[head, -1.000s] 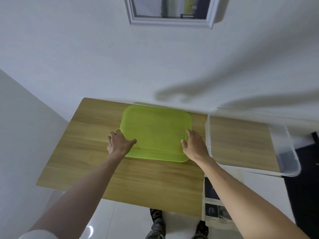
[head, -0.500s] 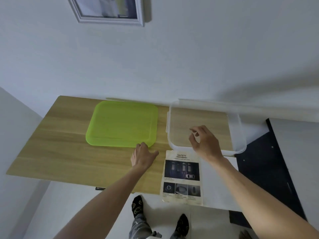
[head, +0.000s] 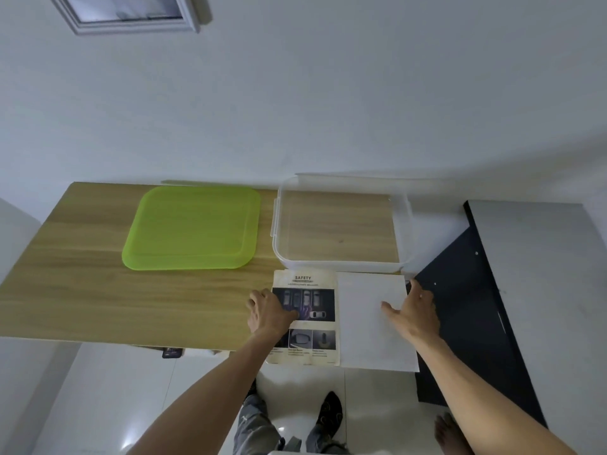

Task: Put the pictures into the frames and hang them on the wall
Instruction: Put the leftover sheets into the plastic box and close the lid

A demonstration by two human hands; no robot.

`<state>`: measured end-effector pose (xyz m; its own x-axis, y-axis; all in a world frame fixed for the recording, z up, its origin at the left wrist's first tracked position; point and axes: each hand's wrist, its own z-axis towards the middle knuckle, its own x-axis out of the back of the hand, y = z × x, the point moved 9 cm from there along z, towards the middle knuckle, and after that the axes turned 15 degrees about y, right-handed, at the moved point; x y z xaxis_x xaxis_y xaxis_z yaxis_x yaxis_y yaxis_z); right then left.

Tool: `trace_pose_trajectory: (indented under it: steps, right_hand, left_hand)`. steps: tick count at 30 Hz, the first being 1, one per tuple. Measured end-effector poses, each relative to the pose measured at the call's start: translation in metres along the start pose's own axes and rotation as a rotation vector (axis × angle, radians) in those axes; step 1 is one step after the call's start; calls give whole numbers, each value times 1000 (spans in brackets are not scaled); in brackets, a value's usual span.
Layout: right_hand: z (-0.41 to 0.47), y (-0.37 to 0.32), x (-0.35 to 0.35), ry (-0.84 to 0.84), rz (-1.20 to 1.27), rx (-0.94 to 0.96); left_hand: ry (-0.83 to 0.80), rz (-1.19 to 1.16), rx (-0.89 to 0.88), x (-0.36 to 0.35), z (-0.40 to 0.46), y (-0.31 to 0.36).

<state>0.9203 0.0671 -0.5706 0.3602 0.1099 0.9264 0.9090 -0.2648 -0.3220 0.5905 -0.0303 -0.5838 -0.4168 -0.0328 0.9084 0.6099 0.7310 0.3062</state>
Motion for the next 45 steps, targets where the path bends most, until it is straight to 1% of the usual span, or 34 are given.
trace_pose_trajectory:
  steps: [2, 4, 8, 12, 15, 18, 21, 24, 29, 33, 41, 45]
  right_hand:
    - [-4, 12, -14, -110, -16, -104]
    - [-5, 16, -22, -141, -30, -117]
    - [-4, 18, -21, -85, -24, -116]
    - [-1, 19, -16, -14, 18, -82]
    - [1, 22, -13, -15, 92, -86]
    - [2, 30, -15, -44, 232, -153]
    - [-4, 36, -18, -99, 406, -201]
    - [-9, 39, -16, -145, 469, -183]
    - [-22, 35, -11, -209, 552, -183]
    - [-39, 29, -10, -238, 625, -181]
    - [-73, 7, 7, -220, 658, -144]
    - [-84, -9, 34, -164, 678, -110]
  left_hand:
    - [4, -1, 20, -5, -3, 1]
    - [4, -24, 53, -8, -4, 1]
    - [-13, -95, 137, -10, -4, -2]
    - [-47, -225, 178, -12, -5, -7]
    - [-60, -321, 164, -10, -6, -9]
    - [-72, -473, 153, -4, -11, -10]
    - [-146, -574, 106, -2, -21, -11]
    - [-198, -647, 89, 1, -30, -16]
    - [-279, -801, 152, 9, -38, -29]
    - [-318, -878, 188, 19, -36, -44]
    - [-362, -992, 220, 48, -36, -72]
    - [-365, -1037, 160, 67, -28, -67]
